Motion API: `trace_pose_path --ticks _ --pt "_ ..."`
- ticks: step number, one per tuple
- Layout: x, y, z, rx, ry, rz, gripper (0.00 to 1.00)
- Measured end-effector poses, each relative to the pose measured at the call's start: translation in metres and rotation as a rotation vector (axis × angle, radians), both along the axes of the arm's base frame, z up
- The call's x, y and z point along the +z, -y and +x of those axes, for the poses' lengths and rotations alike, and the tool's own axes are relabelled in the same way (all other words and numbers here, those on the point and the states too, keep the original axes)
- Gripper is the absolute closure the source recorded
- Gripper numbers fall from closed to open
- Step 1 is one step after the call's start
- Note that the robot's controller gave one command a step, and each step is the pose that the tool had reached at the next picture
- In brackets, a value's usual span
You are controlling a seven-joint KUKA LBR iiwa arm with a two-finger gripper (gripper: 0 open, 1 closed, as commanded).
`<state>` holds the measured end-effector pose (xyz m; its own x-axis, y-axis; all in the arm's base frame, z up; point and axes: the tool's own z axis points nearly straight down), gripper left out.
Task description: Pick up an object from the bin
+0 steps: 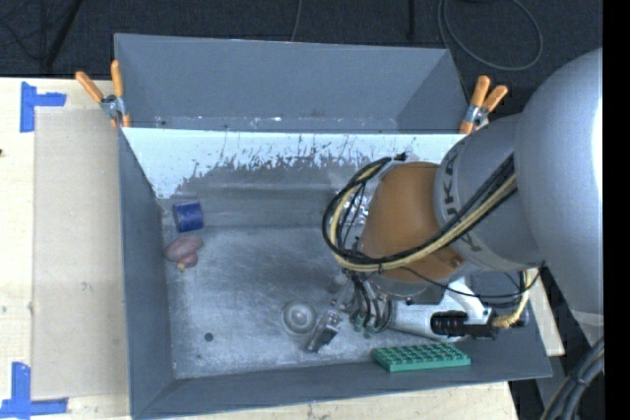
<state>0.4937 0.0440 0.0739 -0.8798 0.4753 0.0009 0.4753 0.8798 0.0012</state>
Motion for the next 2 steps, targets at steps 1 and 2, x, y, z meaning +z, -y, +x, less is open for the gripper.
trace_pose_path --ticks 1,2 --pt "-0.0018 -0.0185 -0.0013 -0.060 0.005 -0.004 0.00" --pt "-0.0016 -0.0213 -0.0029 -0.058 -0.004 0.002 1.00"
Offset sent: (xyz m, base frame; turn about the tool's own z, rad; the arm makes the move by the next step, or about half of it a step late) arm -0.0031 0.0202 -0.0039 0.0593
